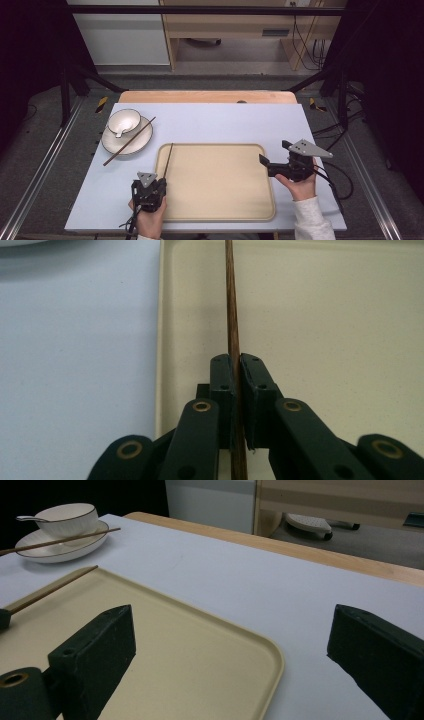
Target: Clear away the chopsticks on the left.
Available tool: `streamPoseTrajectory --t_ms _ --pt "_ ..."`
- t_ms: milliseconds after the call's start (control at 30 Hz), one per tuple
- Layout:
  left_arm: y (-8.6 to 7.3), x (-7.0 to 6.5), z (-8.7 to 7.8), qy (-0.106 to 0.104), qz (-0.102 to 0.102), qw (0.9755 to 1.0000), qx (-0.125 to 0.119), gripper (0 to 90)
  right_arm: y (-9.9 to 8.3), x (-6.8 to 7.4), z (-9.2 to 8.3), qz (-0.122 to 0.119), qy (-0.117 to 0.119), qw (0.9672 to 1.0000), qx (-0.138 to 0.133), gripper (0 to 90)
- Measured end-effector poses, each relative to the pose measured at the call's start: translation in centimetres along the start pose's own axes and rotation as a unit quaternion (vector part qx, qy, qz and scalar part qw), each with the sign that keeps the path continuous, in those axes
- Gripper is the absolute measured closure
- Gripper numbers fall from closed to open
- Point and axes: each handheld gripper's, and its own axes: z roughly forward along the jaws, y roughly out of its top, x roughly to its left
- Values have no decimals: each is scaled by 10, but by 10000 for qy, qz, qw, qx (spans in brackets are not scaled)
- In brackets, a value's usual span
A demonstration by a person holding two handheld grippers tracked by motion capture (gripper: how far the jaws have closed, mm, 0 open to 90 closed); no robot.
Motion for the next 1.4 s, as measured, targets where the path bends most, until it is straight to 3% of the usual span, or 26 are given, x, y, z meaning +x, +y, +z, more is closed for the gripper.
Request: streamPoseTrajectory --t_ms 533,833,900,1067,1167,1333,1400 --pt "3 0 0 -28 68 9999 69 820 0 0 1 -20 2 10000 0 55" --pt "24 7 -17 -47 326 9991 -279 701 1 -1 -4 22 0 10000 -58 55" --pt "33 11 -22 -103 381 9984 -409 654 2 -2 -5 32 -20 10000 -92 54" --pt "53 23 -34 -525 529 9950 -662 557 3 -3 -7 41 -12 9999 -120 54" --pt "65 31 -41 -603 645 9929 -800 506 3 -3 -7 59 -26 9999 -135 54" --pt "84 46 -44 -825 840 9898 -800 391 3 -3 -8 68 -22 9999 -150 53" --pt "86 50 -45 -819 912 9890 -833 376 3 -3 -9 82 -25 9998 -159 53"
